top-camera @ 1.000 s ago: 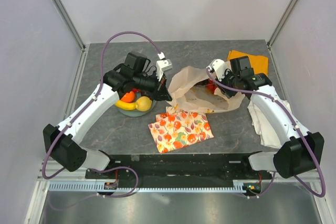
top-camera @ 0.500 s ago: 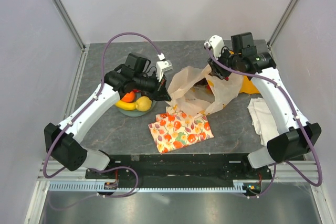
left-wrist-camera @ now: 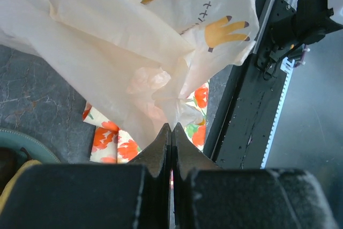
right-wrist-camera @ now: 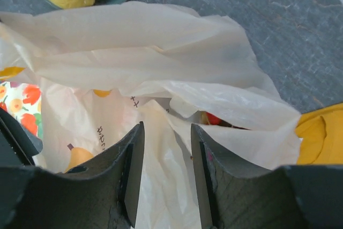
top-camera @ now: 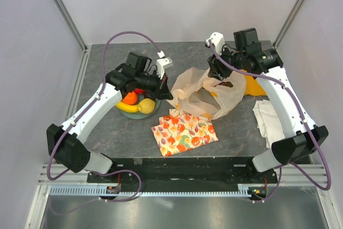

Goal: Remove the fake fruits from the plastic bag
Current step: Adjust the plastic bag at the center of the board.

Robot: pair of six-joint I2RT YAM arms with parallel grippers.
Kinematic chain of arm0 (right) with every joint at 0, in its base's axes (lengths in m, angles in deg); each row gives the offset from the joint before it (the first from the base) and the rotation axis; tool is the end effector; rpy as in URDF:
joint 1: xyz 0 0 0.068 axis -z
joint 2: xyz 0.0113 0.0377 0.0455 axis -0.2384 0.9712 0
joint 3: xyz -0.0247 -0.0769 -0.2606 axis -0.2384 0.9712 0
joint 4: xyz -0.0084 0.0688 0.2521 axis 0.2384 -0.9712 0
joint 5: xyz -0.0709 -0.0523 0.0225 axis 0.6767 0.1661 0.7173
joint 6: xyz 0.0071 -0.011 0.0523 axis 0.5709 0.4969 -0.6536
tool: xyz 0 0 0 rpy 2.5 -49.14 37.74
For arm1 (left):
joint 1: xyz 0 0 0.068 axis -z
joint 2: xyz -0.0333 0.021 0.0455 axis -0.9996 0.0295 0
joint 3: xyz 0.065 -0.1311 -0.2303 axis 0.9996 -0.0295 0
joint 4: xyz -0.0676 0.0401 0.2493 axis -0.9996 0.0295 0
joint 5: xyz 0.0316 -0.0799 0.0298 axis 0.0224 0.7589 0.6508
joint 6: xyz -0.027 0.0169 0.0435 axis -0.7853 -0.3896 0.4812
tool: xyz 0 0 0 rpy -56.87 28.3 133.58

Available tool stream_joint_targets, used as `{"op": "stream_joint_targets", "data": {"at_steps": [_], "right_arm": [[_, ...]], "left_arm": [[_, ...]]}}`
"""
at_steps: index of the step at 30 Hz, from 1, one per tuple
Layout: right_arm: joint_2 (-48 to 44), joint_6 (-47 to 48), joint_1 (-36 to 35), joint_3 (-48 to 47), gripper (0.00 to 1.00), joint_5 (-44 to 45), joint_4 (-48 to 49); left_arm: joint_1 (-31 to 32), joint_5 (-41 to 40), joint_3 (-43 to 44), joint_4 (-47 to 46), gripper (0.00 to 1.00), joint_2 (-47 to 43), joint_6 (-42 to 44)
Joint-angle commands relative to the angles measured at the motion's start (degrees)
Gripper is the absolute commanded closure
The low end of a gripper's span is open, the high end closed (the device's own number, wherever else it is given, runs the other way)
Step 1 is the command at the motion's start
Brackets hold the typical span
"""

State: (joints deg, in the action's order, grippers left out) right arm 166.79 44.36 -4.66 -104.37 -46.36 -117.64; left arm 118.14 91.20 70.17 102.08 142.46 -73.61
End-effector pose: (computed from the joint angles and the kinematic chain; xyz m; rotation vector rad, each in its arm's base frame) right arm 0.2842 0.1114 0.4124 -1.1006 2.0046 0.4462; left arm 0.2522 -0.1714 0.3445 1.0682 2.0600 -1.0229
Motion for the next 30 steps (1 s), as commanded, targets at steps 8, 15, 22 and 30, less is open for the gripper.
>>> {"op": "stream_joint_targets", "data": {"at_steps": [8, 15, 22, 30], "right_arm": [[-2.53, -0.95, -4.47, -1.44, 0.53, -5.99, -0.86], [5.03, -5.33, -7.39, 9.37, 0.64, 6.27, 10.12], [3.03, -7.62, -1.77, 20.35, 0.69, 22.45, 15.49], [-6.74, -4.90, 3.43, 31.00, 0.64, 31.88, 15.84]], "left_arm": [[-5.48, 2.00, 4.92, -4.40, 0.98, 1.58, -6.63], [-5.39, 4.03, 4.31, -4.48, 0.98, 1.59, -6.54], [-5.39, 3.85, 2.37, -4.84, 0.98, 0.62, -6.54], [-5.39, 3.59, 2.81, -4.84, 0.98, 1.23, -5.58]]}}
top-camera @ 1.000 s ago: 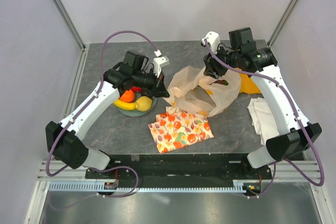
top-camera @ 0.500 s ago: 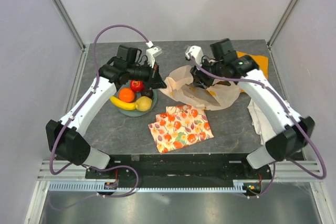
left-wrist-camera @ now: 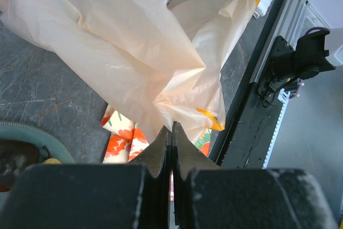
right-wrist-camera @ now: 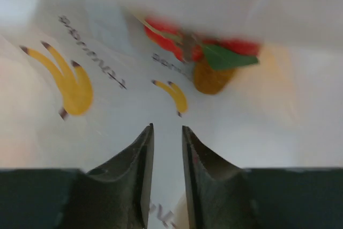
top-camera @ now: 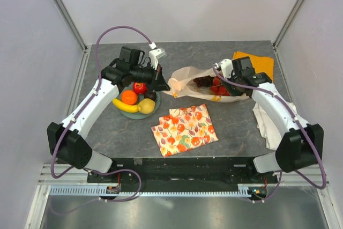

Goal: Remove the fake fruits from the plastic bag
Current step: Adjust the plastic bag at the center of the board, then take out the fake fruit from the plastic bag.

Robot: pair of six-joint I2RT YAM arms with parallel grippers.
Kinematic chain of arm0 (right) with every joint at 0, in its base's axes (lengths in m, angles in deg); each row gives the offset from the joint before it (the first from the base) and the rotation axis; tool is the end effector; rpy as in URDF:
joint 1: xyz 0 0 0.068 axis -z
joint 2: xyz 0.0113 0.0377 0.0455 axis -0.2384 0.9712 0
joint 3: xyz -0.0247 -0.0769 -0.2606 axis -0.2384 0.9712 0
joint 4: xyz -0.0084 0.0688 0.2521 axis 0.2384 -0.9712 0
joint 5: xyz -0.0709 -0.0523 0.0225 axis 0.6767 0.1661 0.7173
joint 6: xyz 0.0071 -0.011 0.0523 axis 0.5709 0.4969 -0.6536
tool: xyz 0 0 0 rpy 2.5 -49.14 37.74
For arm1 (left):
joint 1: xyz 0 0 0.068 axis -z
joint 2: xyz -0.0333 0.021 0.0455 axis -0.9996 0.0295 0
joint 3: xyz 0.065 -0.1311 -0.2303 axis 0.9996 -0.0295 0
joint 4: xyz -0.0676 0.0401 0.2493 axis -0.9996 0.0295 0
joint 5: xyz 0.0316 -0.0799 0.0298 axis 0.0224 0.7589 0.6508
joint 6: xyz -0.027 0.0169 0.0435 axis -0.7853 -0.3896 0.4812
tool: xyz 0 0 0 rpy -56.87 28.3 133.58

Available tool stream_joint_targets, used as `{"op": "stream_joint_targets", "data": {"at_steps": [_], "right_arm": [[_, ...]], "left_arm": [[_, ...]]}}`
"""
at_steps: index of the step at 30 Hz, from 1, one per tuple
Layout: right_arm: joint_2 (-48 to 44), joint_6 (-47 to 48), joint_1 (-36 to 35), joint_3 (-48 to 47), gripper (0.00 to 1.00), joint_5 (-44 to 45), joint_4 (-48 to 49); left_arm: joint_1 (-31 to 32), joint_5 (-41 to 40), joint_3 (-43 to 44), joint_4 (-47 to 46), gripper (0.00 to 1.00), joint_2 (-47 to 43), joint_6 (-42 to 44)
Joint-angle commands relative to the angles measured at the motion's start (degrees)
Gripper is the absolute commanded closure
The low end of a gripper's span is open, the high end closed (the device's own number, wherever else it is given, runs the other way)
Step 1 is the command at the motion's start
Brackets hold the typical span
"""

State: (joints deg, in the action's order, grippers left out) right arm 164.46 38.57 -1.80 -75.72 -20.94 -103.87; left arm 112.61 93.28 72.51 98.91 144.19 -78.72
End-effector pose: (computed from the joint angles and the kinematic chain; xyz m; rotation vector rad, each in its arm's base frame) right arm 0.2919 0.0819 0.2815 -0.8322 2.4229 -0.0288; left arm 0.2774 -0.1518 0.3537 0.8961 2.0667 -1.0484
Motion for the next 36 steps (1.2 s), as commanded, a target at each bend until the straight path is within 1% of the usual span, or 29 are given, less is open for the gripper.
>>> {"op": "stream_joint_targets", "data": {"at_steps": [1, 2, 3, 5, 7, 8, 11, 12, 13, 14, 16, 19, 21, 22, 23, 25, 26, 27, 28, 30, 31, 34, 36], "right_arm": [[-5.27, 0.90, 0.48, 2.43, 0.61, 5.77, 2.68], [-5.63, 0.81, 0.56, 2.61, 0.54, 5.16, 3.30], [-5.89, 0.72, 0.48, 2.61, 0.50, 4.45, 5.13], [-5.90, 0.46, 0.57, 2.52, 0.41, 2.52, 7.07], [-4.33, 1.07, 0.48, 2.17, 0.36, 1.20, 9.36], [-3.62, 1.68, 0.48, 1.65, 0.25, 0.85, 9.89], [0.07, 3.26, 0.48, 0.68, 0.20, 0.84, 12.79], [2.17, 3.53, 0.48, 0.33, 0.17, -0.38, 13.93], [3.15, 4.32, 0.56, -0.37, 0.17, -0.82, 14.46], [4.11, 4.59, 0.48, -0.90, 0.13, -1.35, 14.81], [6.84, 5.20, 0.30, -1.87, 0.10, -1.18, 16.57], [9.74, 6.78, -0.57, -2.05, 0.11, 0.31, 20.08], [11.84, 8.54, -1.72, -2.05, 0.13, 5.47, 22.97], [12.55, 9.07, -2.07, -2.66, 0.15, 6.63, 23.60], [13.17, 9.24, -2.16, -3.10, 0.22, 7.17, 23.87], [13.79, 9.51, -2.25, -4.33, 0.30, 7.70, 24.57], [13.62, 9.60, -2.25, -4.42, 0.36, 7.00, 24.57], [12.92, 9.60, -2.16, -4.68, 0.41, 6.30, 24.57], [12.48, 9.51, -2.25, -4.95, 0.50, 4.99, 24.48], [11.51, 8.99, -2.25, -5.47, 0.62, 3.92, 23.35], [11.16, 8.46, -2.25, -6.35, 0.73, 3.14, 22.38], [9.84, 7.23, -2.25, -8.10, 0.90, 2.51, 19.57], [7.82, 6.26, -2.25, -9.51, 0.94, 1.55, 16.94]], "left_arm": [[0.23, 1.69, 0.47, -1.58, 0.98, -0.58, -0.46], [0.14, 1.77, 0.21, -1.58, 0.98, -0.58, -0.55], [0.14, 1.86, 0.04, -1.58, 0.98, -0.67, -0.46], [0.23, 1.69, -0.49, -1.49, 0.98, -0.67, -0.46], [0.31, 1.51, -0.84, -1.58, 0.94, -0.58, -0.29], [0.40, 1.34, -0.93, -1.58, 0.93, -0.49, -0.11], [0.40, 1.42, -0.67, -1.58, 0.92, -0.14, -0.29], [0.32, 1.42, -0.58, -1.58, 0.92, -0.05, -0.29], [0.32, 1.42, -0.41, -1.49, 0.92, -0.05, -0.46], [0.32, 1.34, -0.32, -1.58, 0.92, 0.21, -0.38], [0.40, 1.16, -0.14, -1.40, 0.92, 0.21, -0.37], [0.40, 1.07, -0.05, -1.32, 0.92, 0.39, -0.38], [0.40, 0.90, 0.03, -1.05, 0.92, 0.56, -0.38], [0.32, 0.63, 0.21, -1.05, 0.92, 0.56, -0.29], [0.40, 0.55, 0.30, -0.79, 0.92, 0.56, -0.11], [0.32, 0.37, 0.47, -0.70, 0.92, 0.74, -0.11], [0.32, 0.37, 0.47, -0.70, 0.92, 0.74, -0.11], [0.40, 0.37, 0.47, -0.61, 0.92, 0.83, -0.11], [0.32, 0.46, 0.47, -0.70, 0.92, 0.91, -0.02], [0.32, 0.54, 0.65, -0.61, 0.92, 1.18, 0.07], [0.40, 0.81, 0.91, -0.70, 0.92, 1.53, -0.02], [0.40, 0.98, 1.62, -0.61, 0.92, 2.40, -0.02], [0.40, 1.07, 2.23, -0.70, 0.92, 2.76, 0.06]]}}
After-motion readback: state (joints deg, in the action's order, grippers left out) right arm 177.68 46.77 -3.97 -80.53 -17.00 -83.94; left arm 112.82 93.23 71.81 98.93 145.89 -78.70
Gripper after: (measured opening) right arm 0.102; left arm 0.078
